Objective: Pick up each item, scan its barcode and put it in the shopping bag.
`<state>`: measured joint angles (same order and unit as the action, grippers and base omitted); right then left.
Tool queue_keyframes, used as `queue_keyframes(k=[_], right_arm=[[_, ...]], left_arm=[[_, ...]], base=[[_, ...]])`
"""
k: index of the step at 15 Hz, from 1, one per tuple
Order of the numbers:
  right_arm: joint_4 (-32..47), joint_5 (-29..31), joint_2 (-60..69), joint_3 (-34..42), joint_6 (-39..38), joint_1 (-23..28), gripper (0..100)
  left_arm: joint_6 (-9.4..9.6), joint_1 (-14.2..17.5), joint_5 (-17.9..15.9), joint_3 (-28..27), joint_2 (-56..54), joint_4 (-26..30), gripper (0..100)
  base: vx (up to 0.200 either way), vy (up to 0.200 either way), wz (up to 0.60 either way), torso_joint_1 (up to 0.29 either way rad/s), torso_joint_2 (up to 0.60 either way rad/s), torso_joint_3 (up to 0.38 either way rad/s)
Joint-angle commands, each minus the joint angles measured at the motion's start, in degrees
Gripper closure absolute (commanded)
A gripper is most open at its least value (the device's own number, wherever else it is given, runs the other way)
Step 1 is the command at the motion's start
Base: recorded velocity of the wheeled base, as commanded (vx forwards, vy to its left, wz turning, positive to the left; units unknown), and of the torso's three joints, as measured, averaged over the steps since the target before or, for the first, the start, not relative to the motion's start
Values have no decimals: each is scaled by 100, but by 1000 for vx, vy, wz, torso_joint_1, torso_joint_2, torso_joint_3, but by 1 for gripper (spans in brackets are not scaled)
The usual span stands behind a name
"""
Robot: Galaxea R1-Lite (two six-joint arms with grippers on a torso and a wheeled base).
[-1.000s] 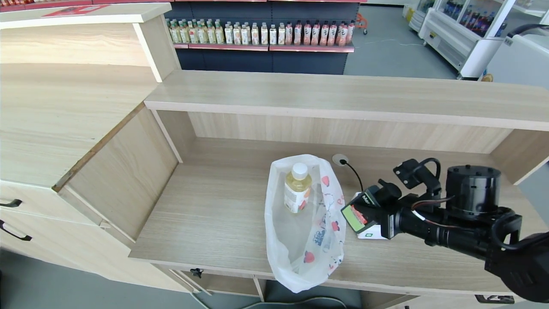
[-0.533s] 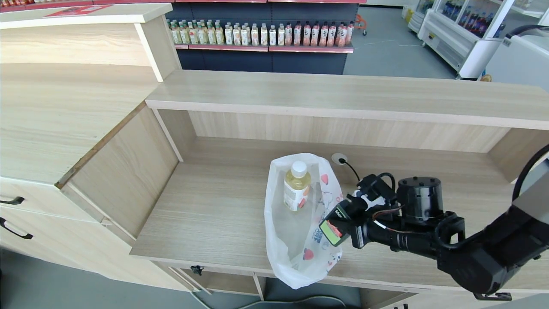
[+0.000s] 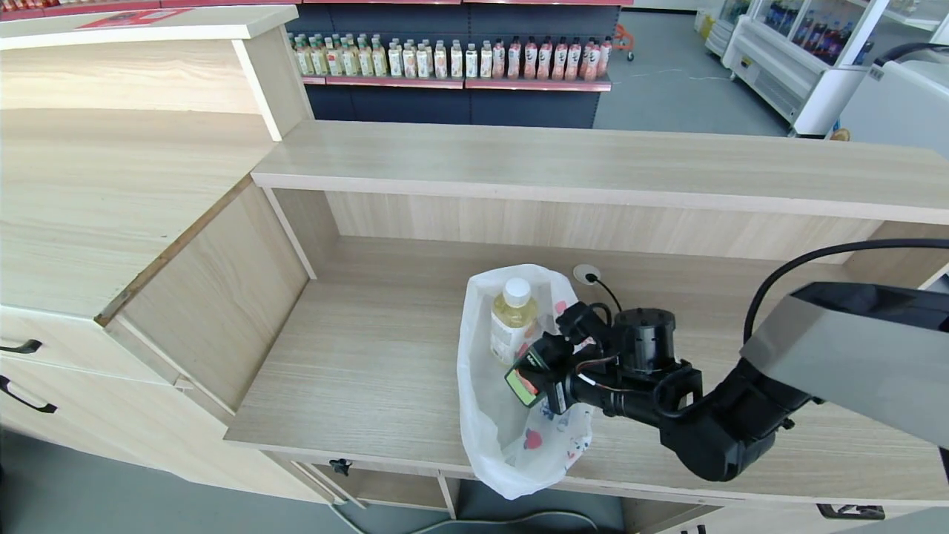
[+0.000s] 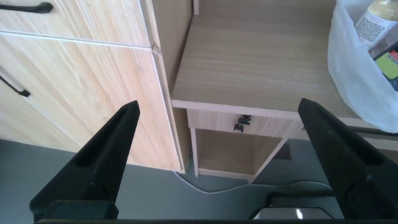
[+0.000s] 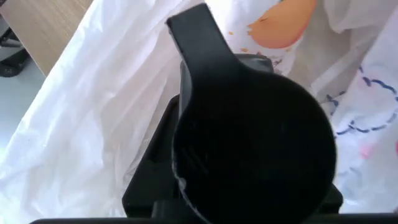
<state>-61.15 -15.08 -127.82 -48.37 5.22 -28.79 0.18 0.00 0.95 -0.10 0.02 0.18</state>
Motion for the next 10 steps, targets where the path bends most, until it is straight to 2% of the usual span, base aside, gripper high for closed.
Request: queue_keyframes(k=[1, 2, 3, 7, 10], right_arm=[[15, 5, -331, -146, 137, -82, 100], [42, 5, -375, -146, 401, -109, 100], [42, -4, -393, -129, 471, -126, 0], [-2, -56, -331, -190, 348, -197, 0], [24, -303, 222, -164, -267, -241, 0]], left_arm=[[-1, 0, 2, 1, -2, -1, 0], [-1, 0, 2, 1, -2, -1, 0], [-1, 0, 2, 1, -2, -1, 0], [-1, 0, 2, 1, -2, -1, 0], [-1, 0, 2, 1, -2, -1, 0]], base=[[0, 0, 0, 0, 0, 0], [0, 0, 0, 0, 0, 0], [0, 0, 0, 0, 0, 0], [0, 0, 0, 0, 0, 0], [0, 0, 0, 0, 0, 0]])
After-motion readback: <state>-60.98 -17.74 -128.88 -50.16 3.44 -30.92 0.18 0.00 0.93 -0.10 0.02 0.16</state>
